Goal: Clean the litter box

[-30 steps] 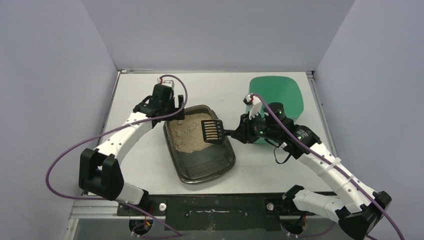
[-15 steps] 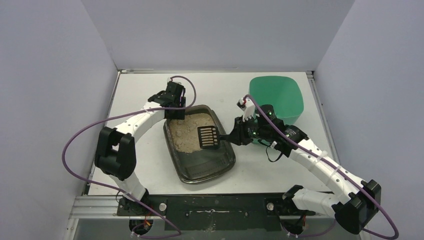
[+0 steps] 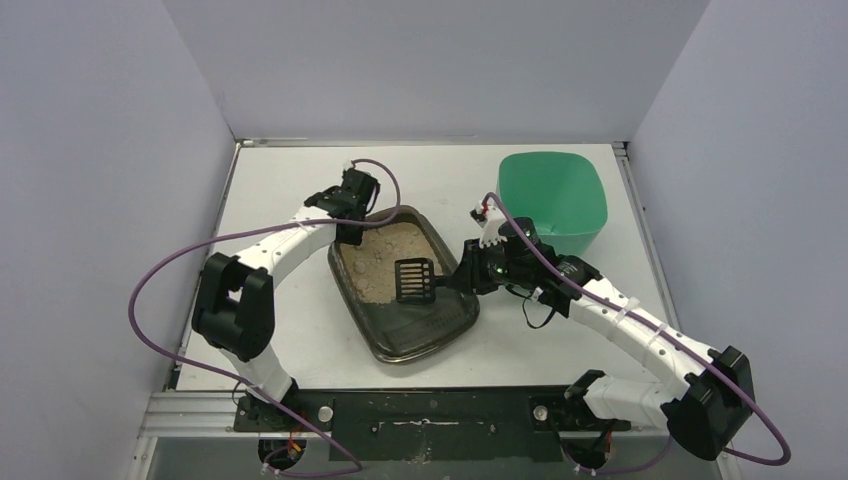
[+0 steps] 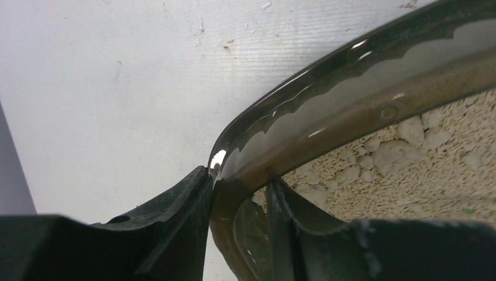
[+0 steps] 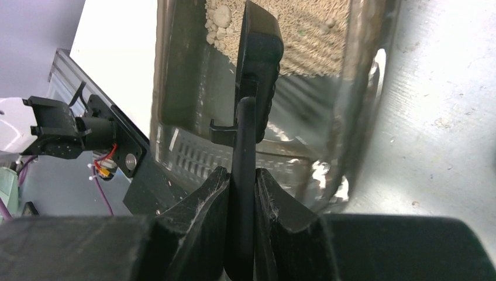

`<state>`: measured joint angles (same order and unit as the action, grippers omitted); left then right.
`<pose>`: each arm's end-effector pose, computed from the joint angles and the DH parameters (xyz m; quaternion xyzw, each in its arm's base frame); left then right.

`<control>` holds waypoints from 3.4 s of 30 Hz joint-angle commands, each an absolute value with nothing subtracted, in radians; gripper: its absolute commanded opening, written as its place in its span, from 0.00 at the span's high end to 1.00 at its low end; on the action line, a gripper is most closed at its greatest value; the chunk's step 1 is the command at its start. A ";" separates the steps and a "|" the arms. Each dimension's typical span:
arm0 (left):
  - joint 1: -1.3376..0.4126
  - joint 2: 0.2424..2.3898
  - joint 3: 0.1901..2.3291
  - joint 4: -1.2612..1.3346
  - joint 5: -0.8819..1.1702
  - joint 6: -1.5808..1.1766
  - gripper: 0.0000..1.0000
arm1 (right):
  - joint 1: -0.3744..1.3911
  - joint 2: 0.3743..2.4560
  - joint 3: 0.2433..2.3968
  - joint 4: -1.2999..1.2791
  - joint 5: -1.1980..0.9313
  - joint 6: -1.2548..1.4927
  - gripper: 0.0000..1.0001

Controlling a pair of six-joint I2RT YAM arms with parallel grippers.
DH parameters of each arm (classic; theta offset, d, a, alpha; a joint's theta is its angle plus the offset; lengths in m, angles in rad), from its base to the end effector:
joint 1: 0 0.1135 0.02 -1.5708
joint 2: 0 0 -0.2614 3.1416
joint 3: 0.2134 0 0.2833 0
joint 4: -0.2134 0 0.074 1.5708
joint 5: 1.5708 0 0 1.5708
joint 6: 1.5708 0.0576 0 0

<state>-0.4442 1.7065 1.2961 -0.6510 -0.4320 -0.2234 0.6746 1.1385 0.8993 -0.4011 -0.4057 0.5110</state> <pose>0.3668 -0.1479 0.2068 0.0505 0.9454 0.1153 0.3005 0.2166 0.2023 0.2677 -0.1616 0.8651 0.3948 0.2639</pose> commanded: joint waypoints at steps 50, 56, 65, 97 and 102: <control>-0.617 1.547 1.134 -0.667 -0.486 -0.259 0.94 | 0.794 1.108 0.858 -0.491 -0.181 0.915 1.00; -0.620 1.487 1.132 -0.673 -0.533 -0.257 1.00 | 0.817 1.115 0.846 -0.473 -0.136 0.969 1.00; -0.653 1.369 1.149 -0.708 -0.586 -0.253 1.00 | 0.825 1.100 0.829 -0.400 -0.084 1.044 1.00; -0.920 1.272 1.265 -0.828 -0.843 -0.312 1.00 | 0.893 1.281 0.523 0.432 -0.166 1.199 1.00; -0.894 1.288 1.207 -0.780 -0.841 -0.316 1.00 | 0.882 1.255 0.496 0.442 -0.173 1.173 1.00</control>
<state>-0.8692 1.3468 1.1728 -0.9737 -0.8513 -0.2951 0.8825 1.2491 0.5110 0.4011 -0.1612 1.2194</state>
